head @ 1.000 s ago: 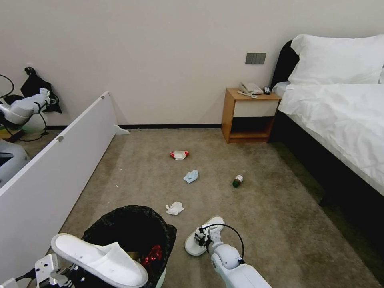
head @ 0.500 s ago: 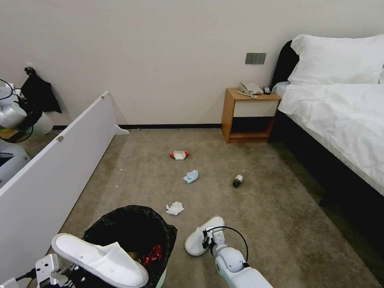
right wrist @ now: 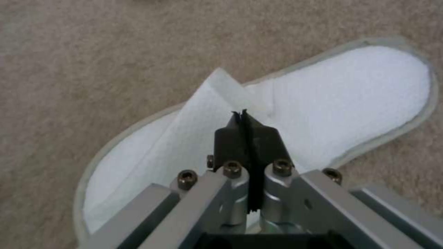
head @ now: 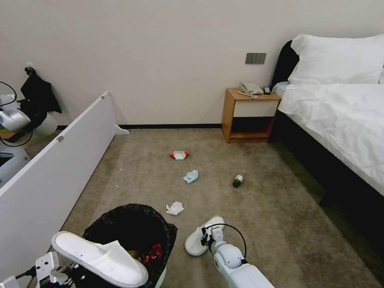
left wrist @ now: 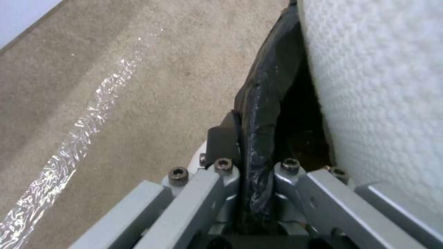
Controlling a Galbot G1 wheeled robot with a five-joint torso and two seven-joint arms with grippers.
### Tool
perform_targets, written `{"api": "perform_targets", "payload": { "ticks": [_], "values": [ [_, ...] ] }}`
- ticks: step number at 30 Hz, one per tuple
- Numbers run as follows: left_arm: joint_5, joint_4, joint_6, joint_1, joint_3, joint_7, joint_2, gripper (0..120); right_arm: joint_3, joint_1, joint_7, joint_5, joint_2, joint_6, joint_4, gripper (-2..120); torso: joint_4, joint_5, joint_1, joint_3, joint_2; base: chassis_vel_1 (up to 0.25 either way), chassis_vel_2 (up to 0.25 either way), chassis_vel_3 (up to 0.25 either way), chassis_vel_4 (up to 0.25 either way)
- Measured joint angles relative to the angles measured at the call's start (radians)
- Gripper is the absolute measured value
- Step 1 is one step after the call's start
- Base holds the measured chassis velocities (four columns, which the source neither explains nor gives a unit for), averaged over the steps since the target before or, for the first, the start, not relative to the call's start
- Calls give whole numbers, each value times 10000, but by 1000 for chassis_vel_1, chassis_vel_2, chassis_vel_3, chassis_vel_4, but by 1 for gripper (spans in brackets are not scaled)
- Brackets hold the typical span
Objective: Pick up the trash bin, then pick up the garbage from the floor and place it into the trash bin.
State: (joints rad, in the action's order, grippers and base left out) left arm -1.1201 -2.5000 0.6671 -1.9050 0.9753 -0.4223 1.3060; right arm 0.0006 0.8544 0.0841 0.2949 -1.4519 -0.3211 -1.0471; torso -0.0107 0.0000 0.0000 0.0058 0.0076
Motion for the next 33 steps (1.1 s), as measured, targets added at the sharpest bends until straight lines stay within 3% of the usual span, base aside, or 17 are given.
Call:
{"api": "perform_targets", "payload": {
  "ticks": [10,13,17,21,24,26,33],
  "values": [
    [-5,0,-2,42,-38,0,-2,3,-71,193,11,597,-16,23,-281,30,0,0,0,0,0,0,0,0,0],
    [-6,0,-2,56,-46,-3,-2,3,-82,248,98,884,-81,-18,-388,48,0,0,0,0,0,0,0,0,0],
    [-5,0,-2,63,-50,-6,-1,3,-106,303,243,1220,-123,-102,-487,61,0,0,0,0,0,0,0,0,0],
    [-4,0,-2,62,-50,-9,3,3,-119,311,698,1969,-296,-251,-523,77,0,-1,0,0,0,0,0,0,0],
    [-2,0,-2,54,-50,-10,10,3,-119,286,960,2258,-418,-288,-494,82,-1,0,0,0,0,0,0,0,0],
    [1,0,-2,30,-40,-11,13,3,-115,163,1549,2613,-704,-482,-341,95,0,-1,0,0,0,0,0,0,0],
    [1,0,-2,9,-22,-11,24,3,102,-104,2219,2791,-1264,-735,71,100,0,-1,0,0,0,0,0,0,0]
  ]
}}
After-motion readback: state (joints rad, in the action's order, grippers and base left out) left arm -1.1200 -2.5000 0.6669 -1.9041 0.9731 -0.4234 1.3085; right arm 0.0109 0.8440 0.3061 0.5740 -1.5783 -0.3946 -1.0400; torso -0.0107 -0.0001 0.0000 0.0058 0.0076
